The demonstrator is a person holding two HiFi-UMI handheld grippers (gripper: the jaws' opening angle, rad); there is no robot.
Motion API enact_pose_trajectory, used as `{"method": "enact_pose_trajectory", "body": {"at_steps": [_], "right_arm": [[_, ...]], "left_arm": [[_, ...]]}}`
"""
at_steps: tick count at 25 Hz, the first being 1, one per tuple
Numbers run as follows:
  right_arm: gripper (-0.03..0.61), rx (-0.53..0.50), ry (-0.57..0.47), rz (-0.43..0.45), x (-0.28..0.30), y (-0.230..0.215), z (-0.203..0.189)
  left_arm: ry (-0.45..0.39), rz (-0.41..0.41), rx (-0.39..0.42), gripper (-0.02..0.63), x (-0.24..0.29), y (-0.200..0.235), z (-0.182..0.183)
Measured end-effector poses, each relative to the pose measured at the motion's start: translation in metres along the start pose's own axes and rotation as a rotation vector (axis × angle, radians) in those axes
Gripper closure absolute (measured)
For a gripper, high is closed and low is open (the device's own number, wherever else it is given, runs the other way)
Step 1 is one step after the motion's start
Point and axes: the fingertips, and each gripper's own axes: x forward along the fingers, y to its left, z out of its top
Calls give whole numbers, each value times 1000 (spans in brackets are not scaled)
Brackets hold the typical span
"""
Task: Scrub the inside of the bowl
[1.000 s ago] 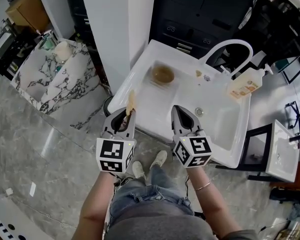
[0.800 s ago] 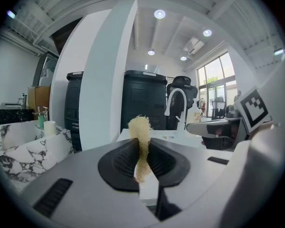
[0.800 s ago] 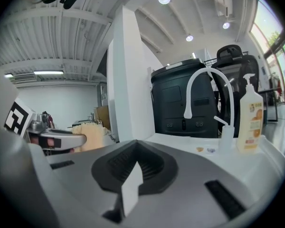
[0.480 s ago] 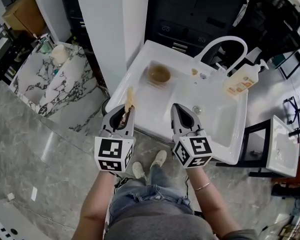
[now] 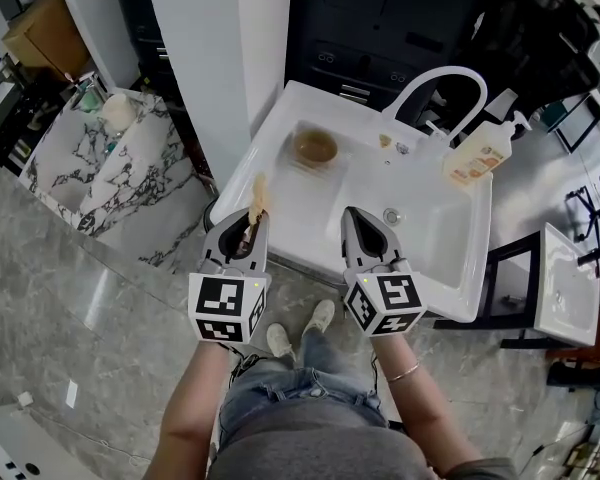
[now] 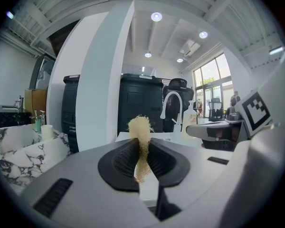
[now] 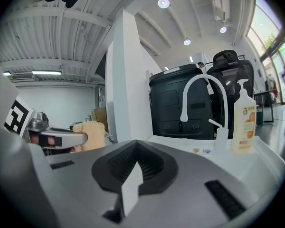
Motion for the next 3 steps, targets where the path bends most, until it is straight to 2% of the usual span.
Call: {"method": "enact_pose_trajectory", "body": {"at_steps": [3], "right_arm": [[569, -3, 3, 3, -4, 0, 1]], "left_arm": [[-1, -1, -1, 568, -2, -4, 2]]}}
